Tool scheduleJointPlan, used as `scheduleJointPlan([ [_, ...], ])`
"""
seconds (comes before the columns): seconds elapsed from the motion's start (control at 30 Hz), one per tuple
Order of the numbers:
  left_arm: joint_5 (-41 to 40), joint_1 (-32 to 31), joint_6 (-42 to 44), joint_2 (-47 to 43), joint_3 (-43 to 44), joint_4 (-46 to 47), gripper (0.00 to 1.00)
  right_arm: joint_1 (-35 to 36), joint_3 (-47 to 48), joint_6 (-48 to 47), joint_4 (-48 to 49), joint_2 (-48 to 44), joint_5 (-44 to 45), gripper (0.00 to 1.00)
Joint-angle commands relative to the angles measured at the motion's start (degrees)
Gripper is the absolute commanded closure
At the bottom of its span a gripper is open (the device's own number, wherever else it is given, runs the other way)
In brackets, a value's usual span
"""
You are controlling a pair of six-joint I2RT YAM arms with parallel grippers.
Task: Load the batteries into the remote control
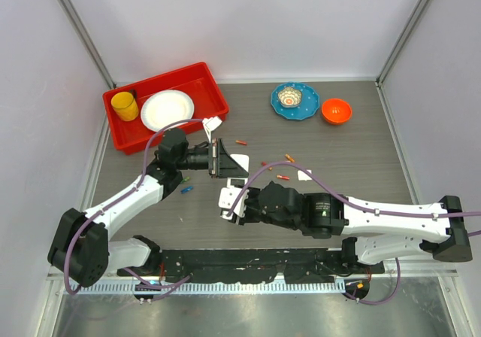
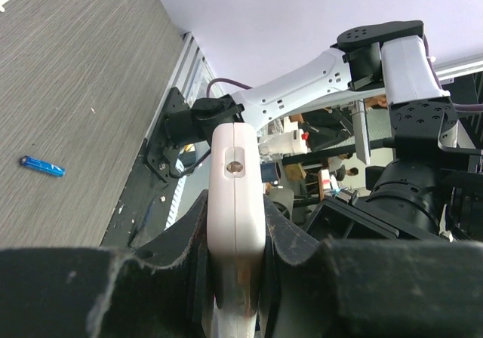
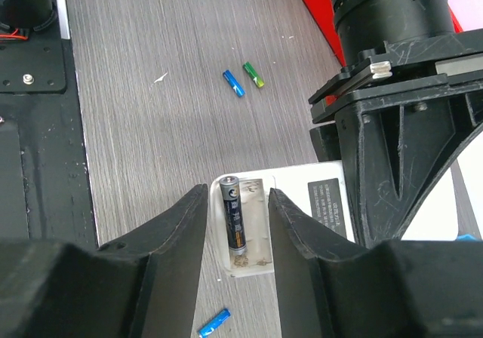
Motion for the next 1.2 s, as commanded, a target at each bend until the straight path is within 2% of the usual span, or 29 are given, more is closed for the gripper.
scheduleJointPlan([
  [0.0, 0.7, -0.4, -0.6, -0.5, 0.6, 2.9, 1.00, 0.1, -1.0, -0.2, 2.2, -2.3, 1.2, 0.56],
  [0.37, 0.0, -0.3, -0.5, 1.6, 0.7, 3.7, 1.00, 0.1, -0.4, 3.3, 4.4, -8.1, 1.6, 0.46],
  [0.43, -0.8, -0.3, -0.6, 1.7, 0.3, 4.5, 1.00, 0.0, -1.4, 5.2, 6.8, -10.0, 6.3, 0.41],
  [0.47, -1.2, -0.3, -0.8, 1.7, 0.2, 4.9, 1.00, 0.1, -2.9, 6.4, 10.9, -10.5, 9.3, 0.38],
  [0.5, -1.7, -0.3, -1.3, 1.7, 0.0, 6.2, 1.00, -0.2, -3.5, 8.0, 13.0, -10.8, 12.7, 0.34],
  [0.53, -2.8, -0.3, -1.7, 1.7, -0.5, 6.9, 1.00, -0.7, -3.7, 13.5, 14.8, -10.7, 18.4, 0.29],
  [0.63, -5.3, -0.3, -2.7, 1.7, -1.5, 9.7, 1.00, -4.3, -3.4, 24.8, 13.1, -9.4, 20.2, 0.24],
  [0.73, -7.3, -0.4, -4.2, 1.0, -3.2, 13.9, 1.00, -8.6, -3.0, 35.9, 9.8, -9.1, 19.0, 0.21],
  [0.8, -9.3, -0.3, -4.2, 0.4, -3.9, 15.3, 1.00, -10.8, -3.6, 40.1, 8.8, -10.3, 16.1, 0.19],
  [0.9, -11.4, -0.4, -3.7, 0.0, -4.8, 16.3, 1.00, -15.9, -6.0, 48.4, 8.6, -12.7, 8.6, 0.16],
  [1.17, -12.9, -0.3, -4.5, 0.4, -5.4, 19.6, 1.00, -17.8, -4.3, 52.3, 3.8, -8.7, -8.0, 0.16],
])
